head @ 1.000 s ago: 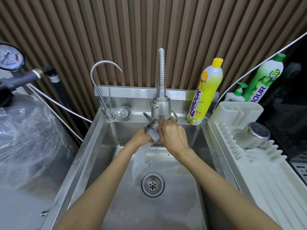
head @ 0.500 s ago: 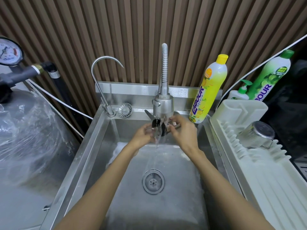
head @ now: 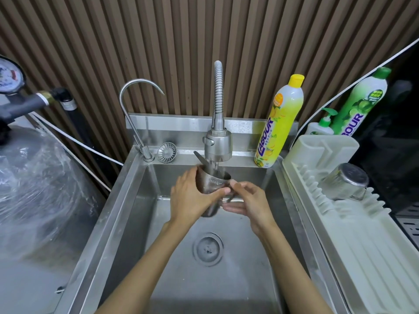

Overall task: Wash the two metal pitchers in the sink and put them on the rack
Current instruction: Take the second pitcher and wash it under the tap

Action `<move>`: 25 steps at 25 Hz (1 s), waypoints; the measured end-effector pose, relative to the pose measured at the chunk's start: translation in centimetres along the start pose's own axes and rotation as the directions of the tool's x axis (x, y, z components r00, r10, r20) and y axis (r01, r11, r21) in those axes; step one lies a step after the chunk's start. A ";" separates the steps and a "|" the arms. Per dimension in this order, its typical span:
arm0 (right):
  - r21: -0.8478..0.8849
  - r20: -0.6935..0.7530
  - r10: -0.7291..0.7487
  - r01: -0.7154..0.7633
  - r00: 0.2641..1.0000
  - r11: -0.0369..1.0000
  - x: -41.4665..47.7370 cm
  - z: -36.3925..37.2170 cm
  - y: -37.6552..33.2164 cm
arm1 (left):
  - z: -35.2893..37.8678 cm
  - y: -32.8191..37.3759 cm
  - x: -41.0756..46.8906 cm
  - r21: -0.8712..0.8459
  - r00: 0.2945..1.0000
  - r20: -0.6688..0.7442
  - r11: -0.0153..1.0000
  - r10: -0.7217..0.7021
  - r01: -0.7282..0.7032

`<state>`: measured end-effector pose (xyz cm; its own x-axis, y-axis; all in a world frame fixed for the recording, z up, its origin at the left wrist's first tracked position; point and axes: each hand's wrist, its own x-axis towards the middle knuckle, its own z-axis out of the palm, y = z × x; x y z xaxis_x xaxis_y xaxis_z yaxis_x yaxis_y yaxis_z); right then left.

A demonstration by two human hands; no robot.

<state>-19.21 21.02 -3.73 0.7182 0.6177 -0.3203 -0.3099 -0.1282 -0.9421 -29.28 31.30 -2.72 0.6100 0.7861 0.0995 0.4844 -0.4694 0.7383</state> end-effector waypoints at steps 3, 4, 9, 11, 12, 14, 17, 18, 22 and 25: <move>-0.294 -0.086 0.025 -0.050 0.996 0.955 0.1 -1.0 -2.8 | 1.0 0.2 -0.4 -0.150 0.976 0.086 0.966 -0.201 0.213; -0.355 -0.082 0.019 -0.047 0.996 0.934 0.1 -1.3 -3.7 | 1.5 0.2 -0.4 -0.229 0.966 0.130 0.941 -0.222 0.247; -0.712 -0.124 -0.397 0.198 0.910 0.674 -0.2 -0.8 -4.6 | 3.2 0.5 1.0 -0.606 0.949 0.254 0.734 -0.186 0.307; -0.479 -0.071 -0.415 0.334 0.907 0.812 -0.1 -0.3 -3.5 | 2.8 0.6 1.6 -0.665 0.977 0.167 0.715 -0.136 0.214; -0.254 -0.033 -0.361 0.342 0.932 0.905 0.0 0.0 -2.8 | 2.3 0.6 1.8 -0.653 0.991 0.088 0.746 -0.099 0.132; 0.227 0.084 -0.220 0.196 0.972 0.954 0.5 0.6 -1.0 | 1.1 0.7 1.7 -0.514 0.998 -0.066 0.857 0.012 -0.044; 0.476 0.220 -0.010 -0.098 0.975 0.874 0.7 1.4 0.5 | -0.2 1.2 0.7 -0.073 0.982 -0.142 0.988 0.126 -0.137; 0.429 0.224 0.035 -0.131 0.974 0.894 0.7 1.3 0.5 | -0.6 1.4 0.2 0.041 0.984 -0.147 0.995 0.098 -0.093; -0.007 0.066 0.075 -0.074 0.995 0.997 0.0 0.0 -2.0 | -0.3 1.0 -0.5 -0.067 0.984 -0.079 0.986 -0.158 0.153; -0.392 -0.055 -0.044 0.019 0.998 0.920 -0.7 -1.0 -4.6 | 0.7 1.0 -0.5 -0.300 0.962 0.072 0.914 -0.263 0.273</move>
<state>-17.62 20.37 0.74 0.7644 0.5792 -0.2832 -0.0272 -0.4099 -0.9117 -28.64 30.10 -2.52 0.5048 0.8506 -0.1469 0.4212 -0.0942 0.9021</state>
